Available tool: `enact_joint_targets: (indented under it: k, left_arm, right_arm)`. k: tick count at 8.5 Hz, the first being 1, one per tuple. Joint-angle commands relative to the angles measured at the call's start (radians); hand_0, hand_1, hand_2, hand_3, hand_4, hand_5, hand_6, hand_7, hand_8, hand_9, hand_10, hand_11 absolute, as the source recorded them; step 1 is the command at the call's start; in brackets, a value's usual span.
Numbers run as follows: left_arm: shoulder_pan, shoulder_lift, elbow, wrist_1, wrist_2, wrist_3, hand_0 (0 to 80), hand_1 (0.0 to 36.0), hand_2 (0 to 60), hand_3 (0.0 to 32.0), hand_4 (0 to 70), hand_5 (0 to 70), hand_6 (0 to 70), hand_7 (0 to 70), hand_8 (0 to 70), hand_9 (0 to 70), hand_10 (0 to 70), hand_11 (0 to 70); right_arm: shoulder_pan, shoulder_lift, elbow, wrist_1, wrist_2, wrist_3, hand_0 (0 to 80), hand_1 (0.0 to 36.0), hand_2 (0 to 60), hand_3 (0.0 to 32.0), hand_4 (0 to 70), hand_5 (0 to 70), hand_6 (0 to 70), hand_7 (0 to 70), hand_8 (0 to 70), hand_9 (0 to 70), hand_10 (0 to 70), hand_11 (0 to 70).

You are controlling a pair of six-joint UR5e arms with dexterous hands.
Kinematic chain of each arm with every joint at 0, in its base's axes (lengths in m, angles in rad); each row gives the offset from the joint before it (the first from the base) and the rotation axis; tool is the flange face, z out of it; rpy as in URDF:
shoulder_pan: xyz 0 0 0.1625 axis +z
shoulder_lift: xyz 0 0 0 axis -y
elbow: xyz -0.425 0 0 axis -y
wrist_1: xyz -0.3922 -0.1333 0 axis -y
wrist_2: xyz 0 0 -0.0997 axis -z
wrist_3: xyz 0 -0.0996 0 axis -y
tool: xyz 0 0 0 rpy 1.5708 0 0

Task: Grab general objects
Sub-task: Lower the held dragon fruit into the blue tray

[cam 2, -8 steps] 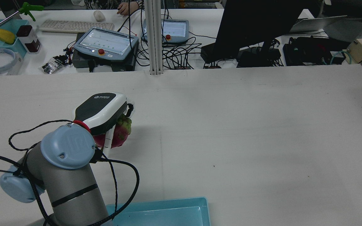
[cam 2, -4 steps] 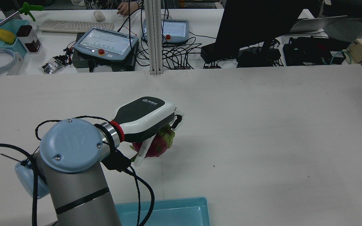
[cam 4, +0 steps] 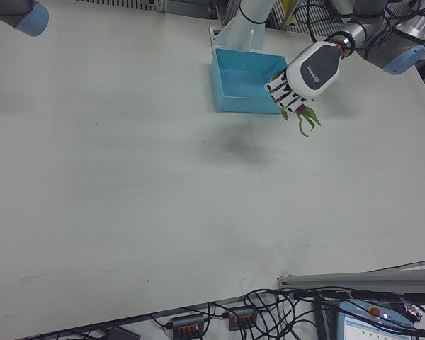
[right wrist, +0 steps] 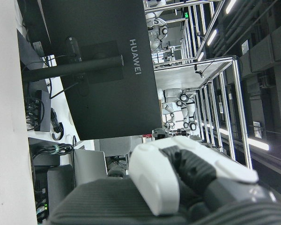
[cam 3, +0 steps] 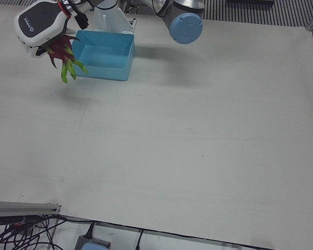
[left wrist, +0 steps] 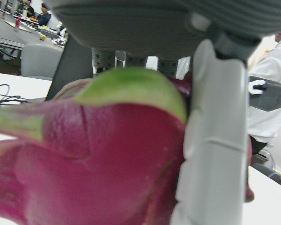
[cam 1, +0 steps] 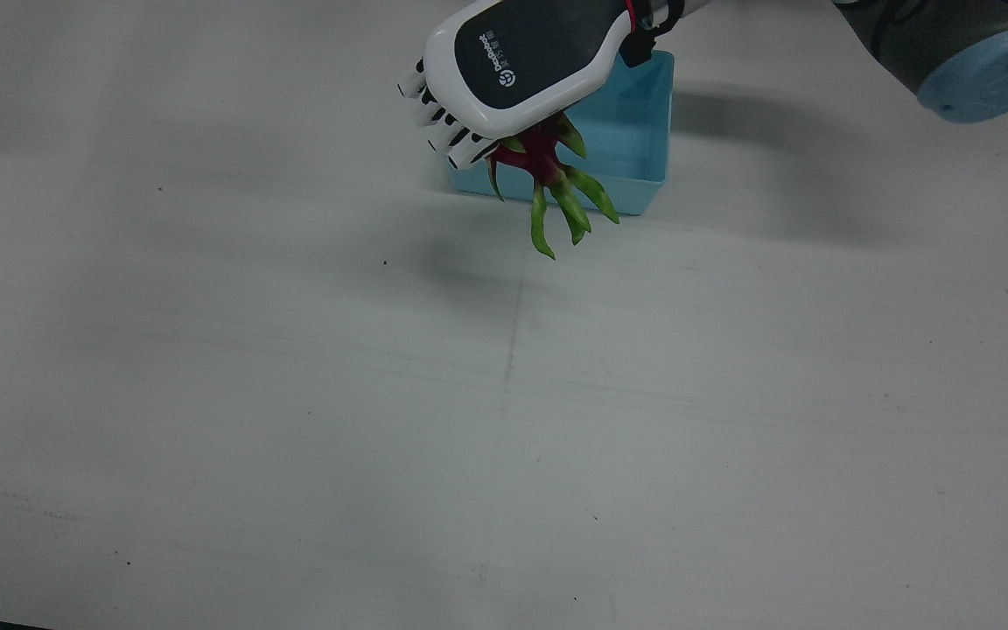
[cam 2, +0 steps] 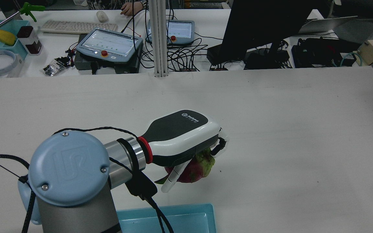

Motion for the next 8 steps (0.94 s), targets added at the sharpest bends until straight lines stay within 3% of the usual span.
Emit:
enact_joint_targets:
  k: [1, 6, 7, 8]
  left_arm:
    - [0.108, -0.042, -0.004, 0.040, 0.007, 0.068, 80.0, 36.0, 60.0, 0.0, 46.4, 70.0, 63.3, 70.0, 70.0, 70.0, 70.0, 70.0]
    - [0.114, -0.034, -0.001, 0.037, 0.008, 0.080, 80.0, 36.0, 60.0, 0.0, 45.1, 70.0, 59.0, 70.0, 70.0, 70.0, 70.0, 70.0]
    - [0.117, -0.031, -0.002, 0.042, 0.011, 0.096, 80.0, 36.0, 60.0, 0.0, 44.0, 70.0, 55.5, 70.0, 70.0, 70.0, 70.0, 70.0]
    - [0.125, -0.025, -0.002, 0.045, 0.034, 0.097, 80.0, 36.0, 60.0, 0.0, 41.2, 70.0, 46.2, 70.0, 62.9, 70.0, 61.0, 70.0]
  right_arm:
    - [0.001, 0.000, 0.000, 0.000, 0.000, 0.000, 0.0, 0.0, 0.0, 0.0, 0.0, 0.0, 0.0, 0.0, 0.0, 0.0, 0.0, 0.0]
    - [0.001, 0.000, 0.000, 0.000, 0.000, 0.000, 0.0, 0.0, 0.0, 0.0, 0.0, 0.0, 0.0, 0.0, 0.0, 0.0, 0.0, 0.0]
    - [0.001, 0.000, 0.000, 0.000, 0.000, 0.000, 0.0, 0.0, 0.0, 0.0, 0.0, 0.0, 0.0, 0.0, 0.0, 0.0, 0.0, 0.0]
    - [0.001, 0.000, 0.000, 0.000, 0.000, 0.000, 0.0, 0.0, 0.0, 0.0, 0.0, 0.0, 0.0, 0.0, 0.0, 0.0, 0.0, 0.0]
